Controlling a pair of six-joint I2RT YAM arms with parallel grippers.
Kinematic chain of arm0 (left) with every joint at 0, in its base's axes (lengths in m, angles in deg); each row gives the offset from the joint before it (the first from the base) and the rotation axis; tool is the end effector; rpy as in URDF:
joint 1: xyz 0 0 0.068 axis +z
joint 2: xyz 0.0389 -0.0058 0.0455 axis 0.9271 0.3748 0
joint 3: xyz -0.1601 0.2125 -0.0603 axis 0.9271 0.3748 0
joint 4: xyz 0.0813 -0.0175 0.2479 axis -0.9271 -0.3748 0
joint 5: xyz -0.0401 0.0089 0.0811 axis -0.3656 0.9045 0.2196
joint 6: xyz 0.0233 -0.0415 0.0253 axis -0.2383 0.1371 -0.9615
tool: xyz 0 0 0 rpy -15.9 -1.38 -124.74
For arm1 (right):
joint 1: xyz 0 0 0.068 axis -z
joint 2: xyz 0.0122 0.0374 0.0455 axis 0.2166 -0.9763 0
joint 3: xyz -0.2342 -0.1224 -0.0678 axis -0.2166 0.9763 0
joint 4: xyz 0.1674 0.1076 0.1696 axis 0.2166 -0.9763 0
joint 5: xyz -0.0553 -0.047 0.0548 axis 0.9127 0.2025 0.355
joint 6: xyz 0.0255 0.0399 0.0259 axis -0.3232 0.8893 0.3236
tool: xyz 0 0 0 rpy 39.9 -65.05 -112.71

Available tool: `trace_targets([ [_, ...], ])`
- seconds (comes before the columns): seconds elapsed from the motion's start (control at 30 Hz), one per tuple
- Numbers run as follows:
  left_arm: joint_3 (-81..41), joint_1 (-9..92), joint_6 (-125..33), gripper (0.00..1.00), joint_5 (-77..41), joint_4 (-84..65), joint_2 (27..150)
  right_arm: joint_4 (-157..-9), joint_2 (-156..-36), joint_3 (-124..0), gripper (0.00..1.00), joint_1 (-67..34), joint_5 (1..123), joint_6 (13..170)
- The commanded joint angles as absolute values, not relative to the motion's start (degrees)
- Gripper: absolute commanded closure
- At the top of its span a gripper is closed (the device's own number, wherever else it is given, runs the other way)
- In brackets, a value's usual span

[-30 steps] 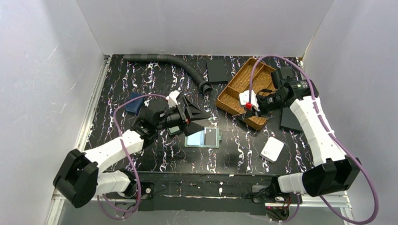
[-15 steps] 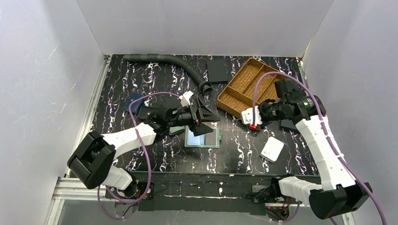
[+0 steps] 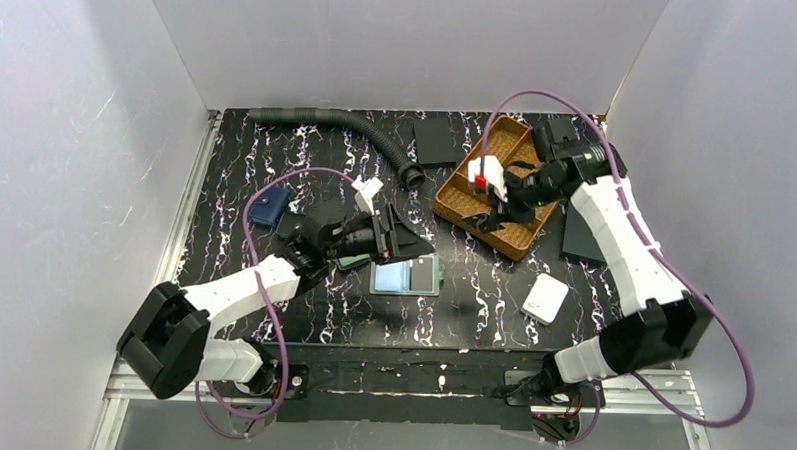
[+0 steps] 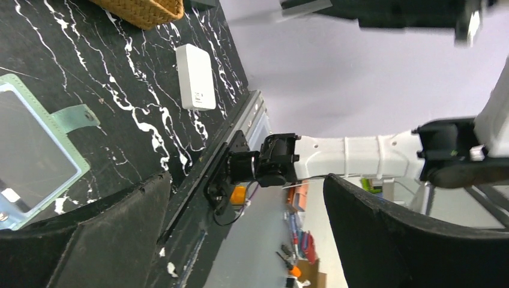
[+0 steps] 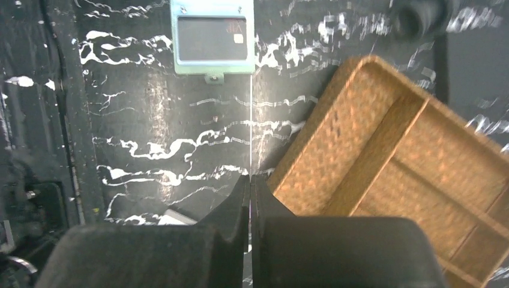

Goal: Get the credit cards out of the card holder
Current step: Place the credit card in the storage box.

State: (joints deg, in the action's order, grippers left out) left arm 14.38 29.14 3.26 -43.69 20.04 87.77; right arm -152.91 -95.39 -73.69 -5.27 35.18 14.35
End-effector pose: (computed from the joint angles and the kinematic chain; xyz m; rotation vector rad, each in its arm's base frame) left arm 0.2099 -0.1944 0.2615 0.1543 1.9839 -1.7263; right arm 0.2398 0.0981 0.3697 -1.8237 1.6338 0.4307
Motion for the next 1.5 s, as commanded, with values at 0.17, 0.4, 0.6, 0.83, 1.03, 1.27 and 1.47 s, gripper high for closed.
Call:
trace_targets([
  [0.17, 21.96, 30.85, -6.88, 0.02, -39.94, 15.36, 76.7, -156.43, -108.87, -90.95, 0.99, 6.31, 52.03, 27.92],
  [0.4, 23.86, 32.24, -10.8, 0.02, -38.56, 9.66, 71.79, -159.25, -122.88, -106.27, 0.99, 16.43, 53.76, 30.84],
  [0.6, 24.7, 33.04, -11.73, 0.02, -38.02, 7.84, 70.17, -150.07, -128.8, -103.96, 0.99, 20.74, 50.23, 50.27],
  [0.83, 25.66, 34.01, -12.38, 0.02, -37.89, 5.95, 68.03, -133.85, -130.49, -93.95, 0.99, 24.45, 40.86, 76.29],
  [1.03, 25.75, 34.42, -12.08, 0.02, -36.95, 4.65, 66.98, -124.17, -131.65, -87.91, 0.99, 24.4, 43.23, 94.04],
  [1.27, 25.17, 34.68, -12.42, 0.02, -36.66, 3.66, 67.15, -120.81, -132.56, -84.84, 0.99, 24.38, 47.47, 100.6],
  [1.47, 24.19, 34.77, -12.58, 0.02, -36.87, 3.26, 68.09, -119.57, -134.55, -84.51, 0.99, 24.2, 47.71, 102.08],
])
